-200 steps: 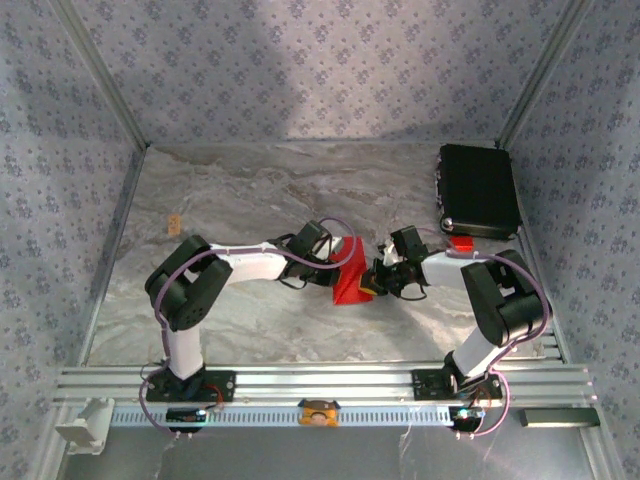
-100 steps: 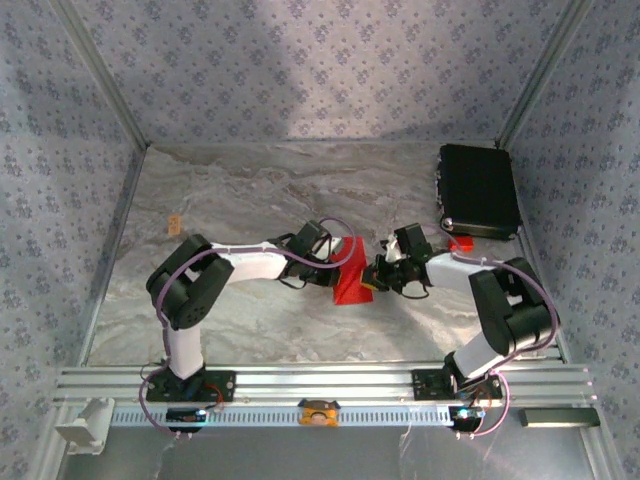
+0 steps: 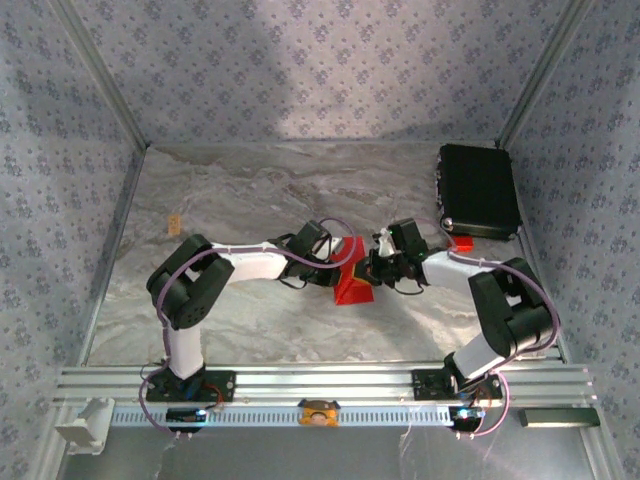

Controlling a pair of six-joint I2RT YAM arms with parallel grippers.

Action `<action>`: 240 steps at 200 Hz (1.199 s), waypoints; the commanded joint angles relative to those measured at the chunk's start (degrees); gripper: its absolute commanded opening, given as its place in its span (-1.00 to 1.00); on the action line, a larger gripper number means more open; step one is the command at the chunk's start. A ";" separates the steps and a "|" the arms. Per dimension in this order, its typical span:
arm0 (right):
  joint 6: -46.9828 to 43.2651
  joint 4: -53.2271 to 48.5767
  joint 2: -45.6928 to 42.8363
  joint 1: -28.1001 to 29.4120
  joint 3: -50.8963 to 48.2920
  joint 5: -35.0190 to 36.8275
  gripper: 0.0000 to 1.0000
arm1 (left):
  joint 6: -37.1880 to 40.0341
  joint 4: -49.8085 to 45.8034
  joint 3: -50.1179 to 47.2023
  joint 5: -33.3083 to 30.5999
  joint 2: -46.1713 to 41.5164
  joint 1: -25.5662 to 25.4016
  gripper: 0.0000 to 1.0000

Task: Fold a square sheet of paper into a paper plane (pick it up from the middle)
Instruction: Fold the triangle a second time at the center of the table.

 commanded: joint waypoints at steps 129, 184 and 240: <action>-2.50 -8.58 3.68 -3.63 -2.80 5.43 -1.00 | 0.73 -0.97 3.30 0.89 -0.11 -0.03 -0.89; -2.54 -7.33 3.79 -3.92 -2.93 4.34 -1.00 | 0.89 -1.09 3.01 0.85 1.59 0.06 -0.89; -2.75 -7.29 3.93 -4.24 -2.93 4.01 -1.00 | 0.93 -1.10 3.24 1.47 3.08 -0.01 -0.89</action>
